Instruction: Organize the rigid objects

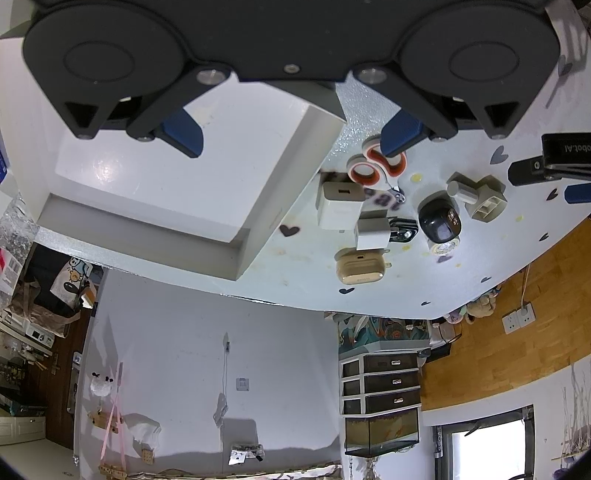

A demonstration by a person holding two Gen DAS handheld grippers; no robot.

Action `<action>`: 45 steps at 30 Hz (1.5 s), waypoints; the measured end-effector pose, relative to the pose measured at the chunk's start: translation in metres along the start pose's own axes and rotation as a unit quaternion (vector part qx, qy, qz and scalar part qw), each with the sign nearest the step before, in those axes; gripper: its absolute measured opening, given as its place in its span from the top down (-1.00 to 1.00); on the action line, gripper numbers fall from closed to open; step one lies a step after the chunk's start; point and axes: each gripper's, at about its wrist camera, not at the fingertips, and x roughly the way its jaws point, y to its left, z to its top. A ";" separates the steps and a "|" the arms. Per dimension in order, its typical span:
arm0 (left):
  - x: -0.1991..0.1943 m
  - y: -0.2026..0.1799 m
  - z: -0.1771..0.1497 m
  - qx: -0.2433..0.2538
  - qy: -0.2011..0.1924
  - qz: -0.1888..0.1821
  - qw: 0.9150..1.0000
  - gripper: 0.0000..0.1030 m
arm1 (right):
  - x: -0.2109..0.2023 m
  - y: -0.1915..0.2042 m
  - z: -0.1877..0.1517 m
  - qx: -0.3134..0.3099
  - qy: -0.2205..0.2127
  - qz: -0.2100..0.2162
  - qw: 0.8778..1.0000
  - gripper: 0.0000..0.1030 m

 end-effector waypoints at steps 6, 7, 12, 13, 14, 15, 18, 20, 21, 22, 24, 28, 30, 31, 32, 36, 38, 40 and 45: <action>0.000 0.000 0.000 0.000 0.000 0.000 1.000 -1.00 | 0.000 0.000 -0.001 0.001 0.001 -0.001 1.000 -1.00; 0.000 0.000 0.000 0.000 0.000 0.000 1.000 -1.00 | 0.000 0.000 -0.001 0.000 0.001 -0.001 1.000 -1.00; 0.000 0.000 0.000 0.000 0.000 0.000 1.000 -1.00 | 0.000 0.000 0.000 0.000 0.001 -0.001 1.000 -1.00; 0.000 0.000 0.000 0.000 0.000 0.000 1.000 -1.00 | 0.000 0.000 0.000 0.001 0.001 -0.001 1.000 -1.00; 0.000 0.000 0.000 0.000 0.000 0.000 1.000 -1.00 | 0.000 0.000 0.000 0.001 0.001 -0.001 1.000 -1.00; 0.000 0.000 0.000 0.000 0.000 0.000 1.000 -1.00 | 0.000 0.000 0.000 0.000 0.001 -0.001 1.000 -1.00; 0.000 0.000 0.000 0.000 0.000 0.000 1.000 -1.00 | 0.000 0.000 0.000 0.000 0.002 -0.001 1.000 -1.00; 0.000 0.000 0.000 0.000 0.000 0.000 1.000 -1.00 | -0.001 0.001 0.002 0.000 0.002 -0.001 1.000 -1.00; 0.000 0.000 0.000 0.000 0.000 0.000 1.000 -1.00 | -0.002 0.002 0.003 0.000 0.002 -0.001 1.000 -1.00; 0.000 0.000 0.000 0.000 0.000 0.000 1.000 -1.00 | 0.004 -0.002 -0.004 0.000 0.002 -0.001 1.000 -1.00; 0.000 0.000 0.000 0.000 0.000 0.000 1.000 -1.00 | 0.003 -0.001 -0.003 0.000 0.002 -0.001 1.000 -1.00; 0.000 0.000 0.000 0.000 0.000 0.000 1.000 -1.00 | 0.002 0.000 -0.002 0.000 0.003 -0.001 1.000 -1.00; 0.000 0.000 0.000 0.000 0.000 0.000 1.000 -1.00 | 0.002 -0.001 -0.002 0.000 0.003 -0.001 1.000 -1.00; 0.000 0.000 0.000 0.000 0.000 0.000 1.000 -1.00 | 0.002 0.000 -0.001 0.000 0.003 -0.001 1.000 -1.00; 0.000 0.000 0.000 0.000 0.000 0.000 1.000 -1.00 | 0.002 0.000 -0.001 0.000 0.003 -0.001 1.000 -1.00; 0.000 0.000 0.000 0.000 0.000 0.000 1.000 -1.00 | 0.002 0.000 -0.001 0.000 0.003 -0.001 1.000 -1.00; 0.000 0.000 0.000 0.000 0.000 0.000 1.000 -1.00 | 0.002 -0.001 -0.002 0.000 0.003 -0.001 1.000 -1.00; 0.000 0.000 0.000 0.001 0.000 0.000 1.000 -1.00 | 0.002 -0.001 -0.001 0.000 0.004 -0.002 1.000 -1.00; 0.000 0.000 0.000 0.001 0.000 0.000 1.000 -1.00 | 0.002 -0.001 -0.002 0.000 0.004 -0.002 1.000 -1.00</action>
